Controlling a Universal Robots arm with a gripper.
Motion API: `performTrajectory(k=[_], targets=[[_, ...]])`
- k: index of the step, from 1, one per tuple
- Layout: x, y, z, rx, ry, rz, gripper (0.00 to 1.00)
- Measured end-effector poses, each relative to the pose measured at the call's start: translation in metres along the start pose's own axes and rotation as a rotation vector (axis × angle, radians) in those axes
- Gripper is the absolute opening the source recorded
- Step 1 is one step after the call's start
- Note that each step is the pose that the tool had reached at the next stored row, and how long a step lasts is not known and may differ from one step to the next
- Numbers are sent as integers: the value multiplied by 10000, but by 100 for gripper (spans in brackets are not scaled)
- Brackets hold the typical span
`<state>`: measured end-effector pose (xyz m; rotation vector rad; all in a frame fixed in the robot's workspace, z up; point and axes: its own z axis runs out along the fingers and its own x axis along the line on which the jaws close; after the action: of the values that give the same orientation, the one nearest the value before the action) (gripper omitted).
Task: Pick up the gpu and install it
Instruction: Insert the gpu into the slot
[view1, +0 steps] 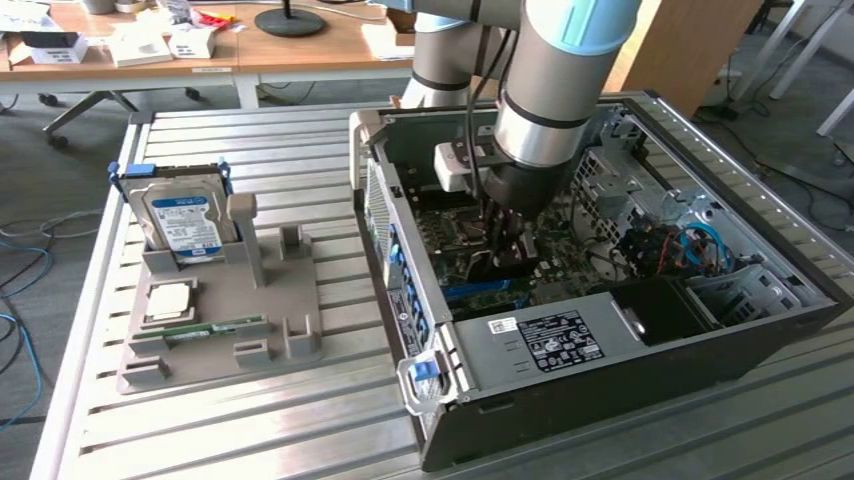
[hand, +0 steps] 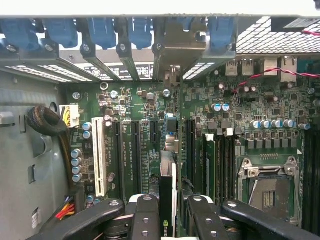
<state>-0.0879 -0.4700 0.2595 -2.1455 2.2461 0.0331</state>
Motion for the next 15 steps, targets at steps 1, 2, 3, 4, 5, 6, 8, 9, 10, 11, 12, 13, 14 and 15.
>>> performTrajectory(k=[1, 2, 3, 4, 5, 6, 8, 9, 10, 11, 12, 13, 14, 15], targets=[[0, 2, 0, 0, 0, 0, 26], [1, 3, 0, -1, 1, -2, 26], [1, 4, 2, -1, 2, -3, 26], [2, 5, 6, -1, 2, -2, 26], [2, 6, 10, -1, 2, 0, 26], [2, 6, 15, -1, 2, 0, 26], [2, 6, 24, -2, 3, 0, 26], [2, 6, 25, -2, 4, 0, 26], [2, 6, 25, -2, 4, 0, 26], [2, 6, 25, -2, 4, 0, 26], [2, 6, 26, -2, 3, 0, 26], [2, 6, 26, -1, 2, 0, 26], [2, 6, 28, -1, 2, 0, 26], [2, 6, 31, 0, 0, -1, 26]])
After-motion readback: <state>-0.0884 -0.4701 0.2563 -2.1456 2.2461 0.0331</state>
